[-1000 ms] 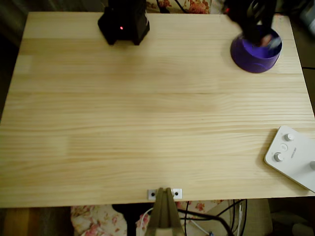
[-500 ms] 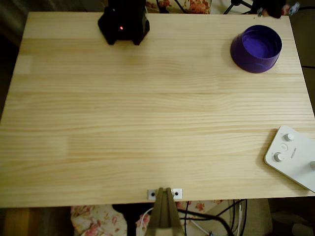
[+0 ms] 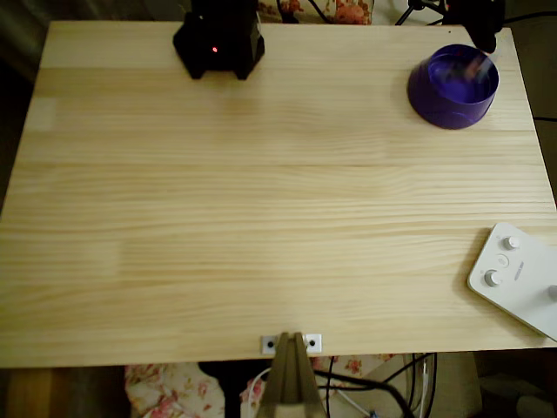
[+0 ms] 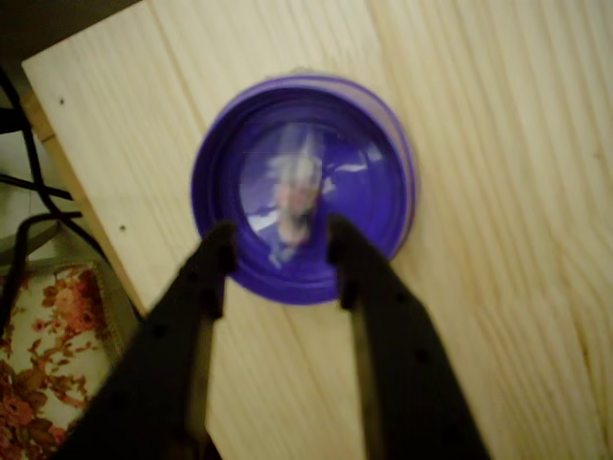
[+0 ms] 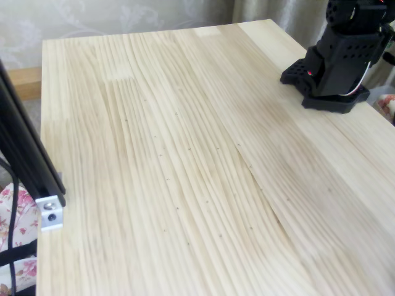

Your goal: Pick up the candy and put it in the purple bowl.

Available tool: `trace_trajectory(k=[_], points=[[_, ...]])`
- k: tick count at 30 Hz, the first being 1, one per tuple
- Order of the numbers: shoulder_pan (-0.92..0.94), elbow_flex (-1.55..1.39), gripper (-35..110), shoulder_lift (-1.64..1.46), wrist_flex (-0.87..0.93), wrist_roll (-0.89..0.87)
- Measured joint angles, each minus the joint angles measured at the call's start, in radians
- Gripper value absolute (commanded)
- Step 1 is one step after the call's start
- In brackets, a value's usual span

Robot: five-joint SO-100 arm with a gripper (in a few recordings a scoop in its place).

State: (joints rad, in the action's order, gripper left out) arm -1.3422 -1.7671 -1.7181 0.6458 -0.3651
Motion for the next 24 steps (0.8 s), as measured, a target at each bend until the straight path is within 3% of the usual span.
trace_trajectory(k=[1, 10, 12, 16, 24], points=[[0.005, 0.000, 24, 0.000, 0.000, -0.002], [0.026, 0.000, 24, -0.006, 0.000, -0.002], [0.040, 0.000, 21, -0.021, 0.008, 0.000], [0.094, 0.000, 1, -0.083, 0.029, 0.002], [0.242, 0.000, -1, -0.212, 0.127, 0.077]])
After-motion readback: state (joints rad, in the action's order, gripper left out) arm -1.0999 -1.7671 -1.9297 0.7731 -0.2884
